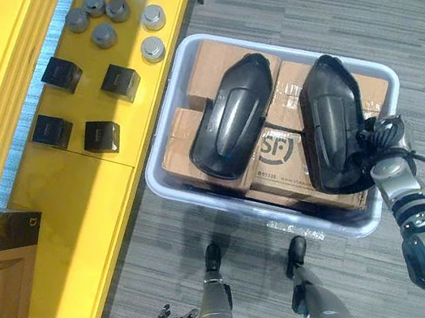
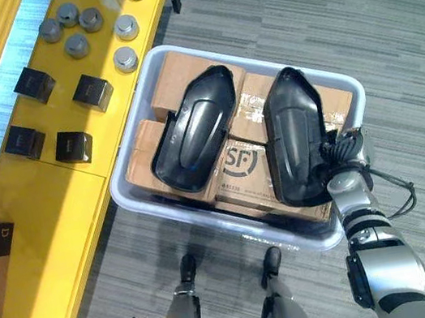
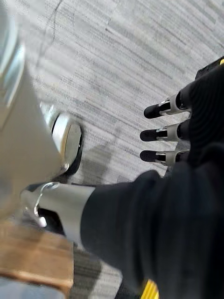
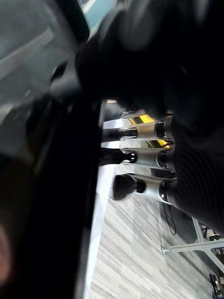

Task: Walk over and take plastic housings, then place them on the shelf

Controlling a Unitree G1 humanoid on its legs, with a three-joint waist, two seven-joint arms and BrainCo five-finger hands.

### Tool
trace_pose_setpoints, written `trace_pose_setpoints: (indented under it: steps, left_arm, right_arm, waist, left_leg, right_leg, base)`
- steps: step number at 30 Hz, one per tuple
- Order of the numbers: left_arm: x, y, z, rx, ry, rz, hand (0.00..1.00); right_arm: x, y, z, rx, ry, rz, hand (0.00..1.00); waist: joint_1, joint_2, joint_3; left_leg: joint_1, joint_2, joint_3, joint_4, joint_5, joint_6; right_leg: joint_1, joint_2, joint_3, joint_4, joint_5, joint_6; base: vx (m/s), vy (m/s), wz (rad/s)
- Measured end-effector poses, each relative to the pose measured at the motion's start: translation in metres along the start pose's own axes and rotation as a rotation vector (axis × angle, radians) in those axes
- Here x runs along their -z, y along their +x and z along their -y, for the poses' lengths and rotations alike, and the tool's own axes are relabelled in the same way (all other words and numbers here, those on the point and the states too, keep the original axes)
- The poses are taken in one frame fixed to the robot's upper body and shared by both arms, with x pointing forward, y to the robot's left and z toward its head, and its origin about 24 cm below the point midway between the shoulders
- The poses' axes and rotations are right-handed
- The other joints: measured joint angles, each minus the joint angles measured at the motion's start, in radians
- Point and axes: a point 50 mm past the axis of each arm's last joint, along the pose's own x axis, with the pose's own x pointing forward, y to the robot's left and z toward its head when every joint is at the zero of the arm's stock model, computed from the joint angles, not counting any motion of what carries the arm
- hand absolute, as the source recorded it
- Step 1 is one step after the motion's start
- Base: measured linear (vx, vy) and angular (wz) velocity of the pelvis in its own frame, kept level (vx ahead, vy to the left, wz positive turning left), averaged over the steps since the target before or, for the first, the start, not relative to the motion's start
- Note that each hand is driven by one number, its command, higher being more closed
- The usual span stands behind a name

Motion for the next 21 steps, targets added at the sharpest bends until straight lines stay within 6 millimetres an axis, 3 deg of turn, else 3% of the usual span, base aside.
trace_pose_setpoints:
  steps: [4,5,7,9,15,17,21]
  left_arm:
    - [-0.020,-0.002,0.002,-0.036,-0.098,0.087,0.00]
    - [-0.043,-0.008,0.001,-0.049,-0.161,0.207,0.00]
    - [-0.064,-0.017,0.000,-0.051,-0.201,0.318,0.00]
    - [-0.104,-0.044,-0.008,-0.078,-0.272,0.548,0.00]
    - [-0.160,-0.098,-0.015,-0.102,-0.285,0.898,0.00]
    - [-0.174,-0.108,-0.005,-0.064,-0.281,0.964,0.00]
    - [-0.200,-0.128,0.035,0.101,-0.247,1.076,0.00]
  right_arm:
    - [0.013,-0.021,-0.006,-0.018,-0.106,0.075,1.00]
    - [0.015,-0.030,-0.006,-0.016,-0.116,0.108,1.00]
    - [0.018,-0.035,-0.004,-0.008,-0.141,0.132,1.00]
    - [0.025,-0.047,-0.001,0.005,-0.161,0.148,1.00]
    - [0.034,-0.067,-0.018,-0.063,-0.153,0.128,1.00]
    - [0.030,-0.068,-0.020,-0.069,-0.143,0.141,1.00]
    - [0.008,-0.071,-0.029,-0.096,-0.140,0.229,1.00]
  waist:
    - [-0.012,-0.001,0.000]
    - [-0.021,-0.001,0.001]
    - [-0.021,-0.001,0.000]
    - [-0.021,-0.005,-0.013]
    - [-0.024,-0.016,-0.112]
    - [-0.029,-0.016,-0.135]
    - [-0.041,-0.030,-0.220]
  left_leg:
    - [0.068,-0.004,0.002,-0.051,0.017,0.002]
    - [0.117,-0.010,0.000,-0.087,0.032,0.003]
    - [0.150,-0.013,-0.001,-0.107,0.039,0.005]
    - [0.203,-0.019,-0.004,-0.131,0.040,0.006]
    - [0.278,-0.026,-0.003,-0.181,0.043,0.011]
    - [0.300,-0.026,-0.013,-0.189,0.044,0.012]
    - [0.331,-0.025,-0.014,-0.213,0.045,0.011]
  right_leg:
    - [0.050,-0.006,-0.003,-0.004,-0.009,0.002]
    - [0.085,-0.013,-0.011,-0.004,-0.017,0.004]
    - [0.112,-0.016,-0.013,-0.004,-0.021,0.005]
    - [0.158,-0.024,-0.018,-0.004,-0.036,0.014]
    - [0.236,-0.027,-0.027,-0.051,-0.040,0.021]
    - [0.269,-0.027,-0.042,-0.068,-0.039,0.021]
    - [0.311,-0.021,-0.050,-0.112,-0.033,0.022]
  base:
    - [0.05,-0.015,0.05]
    - [0.04,-0.015,0.14]
    - [0.02,-0.009,0.10]
    - [0.01,0.005,0.10]
    - [0.06,0.011,0.06]
    - [0.11,-0.005,0.17]
    - [0.09,0.000,0.04]
